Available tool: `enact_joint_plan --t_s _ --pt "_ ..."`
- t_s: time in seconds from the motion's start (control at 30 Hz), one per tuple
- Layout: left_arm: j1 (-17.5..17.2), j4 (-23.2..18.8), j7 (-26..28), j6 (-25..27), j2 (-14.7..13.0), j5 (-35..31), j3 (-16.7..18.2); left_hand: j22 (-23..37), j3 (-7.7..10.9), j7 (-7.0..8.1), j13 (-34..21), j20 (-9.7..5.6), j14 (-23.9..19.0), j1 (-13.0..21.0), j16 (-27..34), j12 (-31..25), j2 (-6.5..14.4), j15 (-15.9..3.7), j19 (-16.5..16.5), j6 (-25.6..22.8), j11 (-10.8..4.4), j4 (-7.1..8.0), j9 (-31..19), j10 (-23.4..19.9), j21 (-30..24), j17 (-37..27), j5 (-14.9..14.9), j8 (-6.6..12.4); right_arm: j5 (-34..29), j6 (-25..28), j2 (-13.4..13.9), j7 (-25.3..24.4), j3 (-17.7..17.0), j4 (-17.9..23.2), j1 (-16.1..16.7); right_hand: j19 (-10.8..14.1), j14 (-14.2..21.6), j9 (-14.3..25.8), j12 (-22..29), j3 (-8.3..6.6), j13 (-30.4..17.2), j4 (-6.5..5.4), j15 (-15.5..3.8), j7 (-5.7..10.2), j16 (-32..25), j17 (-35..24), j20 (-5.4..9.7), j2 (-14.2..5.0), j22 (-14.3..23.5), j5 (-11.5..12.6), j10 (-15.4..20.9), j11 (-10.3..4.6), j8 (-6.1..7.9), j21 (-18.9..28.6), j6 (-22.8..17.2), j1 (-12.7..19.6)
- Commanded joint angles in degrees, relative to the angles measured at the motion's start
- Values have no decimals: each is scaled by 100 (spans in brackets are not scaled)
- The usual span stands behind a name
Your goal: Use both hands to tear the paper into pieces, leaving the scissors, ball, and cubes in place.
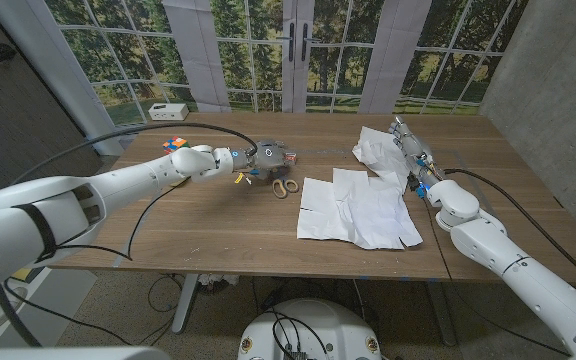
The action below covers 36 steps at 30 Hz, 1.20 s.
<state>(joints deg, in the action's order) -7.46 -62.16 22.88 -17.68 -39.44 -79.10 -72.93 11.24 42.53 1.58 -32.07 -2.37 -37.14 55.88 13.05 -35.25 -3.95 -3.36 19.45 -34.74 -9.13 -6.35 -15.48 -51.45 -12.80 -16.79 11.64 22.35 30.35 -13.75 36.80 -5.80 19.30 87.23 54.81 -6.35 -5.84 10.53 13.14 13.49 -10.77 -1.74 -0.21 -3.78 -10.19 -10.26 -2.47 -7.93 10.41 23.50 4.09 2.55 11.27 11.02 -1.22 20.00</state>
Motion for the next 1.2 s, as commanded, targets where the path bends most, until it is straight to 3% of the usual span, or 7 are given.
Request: enact_joint_plan --t_s 0.03,0.13,0.37,0.6,0.9,1.03,1.2 --pt "30 114 441 3 26 189 -22 23 75 1036 -33 -408 -223 -58 36 -94 138 -978 55 -1983 -317 37 -604 -463 -54 -78 -3 1435 24 13 -3 39 6 -2 -27 -32 -41 13 -13 -35 -19 -9 -9 8 -39 -9 -18 -39 5 -22 0 1 -9 38 -30 1" --pt "22 107 557 -11 9 244 -4 36 182 1048 11 -351 -280 -280 -23 -74 267 -970 63 -1969 -305 178 -552 -459 -64 -105 33 1423 21 17 5 42 6 10 -25 -33 -43 13 -15 -37 -19 -11 -6 10 -38 -9 -19 -41 5 -25 -5 6 -7 38 -36 -2" --pt "-43 68 846 -38 -82 431 114 49 426 1060 -145 -301 -293 -998 -150 -158 843 -1002 93 -1390 -287 740 51 -358 -93 -209 181 887 27 45 50 37 -9 76 22 -32 -42 12 -9 -42 -19 -14 -11 10 -38 -9 -20 -42 5 -31 8 6 6 38 -74 -6" --pt "-159 -41 818 -33 -169 641 280 80 369 1069 -418 -298 -351 -1609 -132 -311 1435 -1010 118 -632 -301 1302 -355 -233 -146 -369 243 887 32 57 64 71 1 92 24 -26 -45 12 -10 -49 -19 -19 -7 33 -37 -9 -20 -43 4 -40 6 -8 26 41 -140 -13" --pt "-320 -133 745 -49 -225 865 474 135 280 1071 -729 -283 -433 -1704 -94 -602 1501 -1008 96 -248 -302 1315 -998 -245 -217 -564 228 1187 13 101 75 88 27 113 -9 -24 -47 11 -10 -55 -19 -22 -5 32 -37 -9 -18 -45 4 -46 7 -3 27 42 -156 -16" --pt "-367 -75 848 -77 -210 951 546 166 225 1076 -746 -277 -455 -1734 -101 -716 1514 -1007 81 -80 -297 1308 -1611 -252 -287 -710 230 1549 19 122 70 86 32 121 -20 -23 -48 11 -10 -58 -19 -22 -7 31 -36 -9 -16 -46 4 -49 8 -17 26 42 -160 -17" --pt "-412 82 1103 -137 -151 1135 649 183 202 1079 -768 -275 -496 -1745 -100 -832 1522 -1007 70 9 -293 1311 -1984 -304 -337 -801 219 1760 7 157 71 83 49 121 -39 -21 -46 11 -10 -62 -18 -23 -5 32 -37 -9 -13 -46 4 -52 6 -24 26 43 -166 -17"
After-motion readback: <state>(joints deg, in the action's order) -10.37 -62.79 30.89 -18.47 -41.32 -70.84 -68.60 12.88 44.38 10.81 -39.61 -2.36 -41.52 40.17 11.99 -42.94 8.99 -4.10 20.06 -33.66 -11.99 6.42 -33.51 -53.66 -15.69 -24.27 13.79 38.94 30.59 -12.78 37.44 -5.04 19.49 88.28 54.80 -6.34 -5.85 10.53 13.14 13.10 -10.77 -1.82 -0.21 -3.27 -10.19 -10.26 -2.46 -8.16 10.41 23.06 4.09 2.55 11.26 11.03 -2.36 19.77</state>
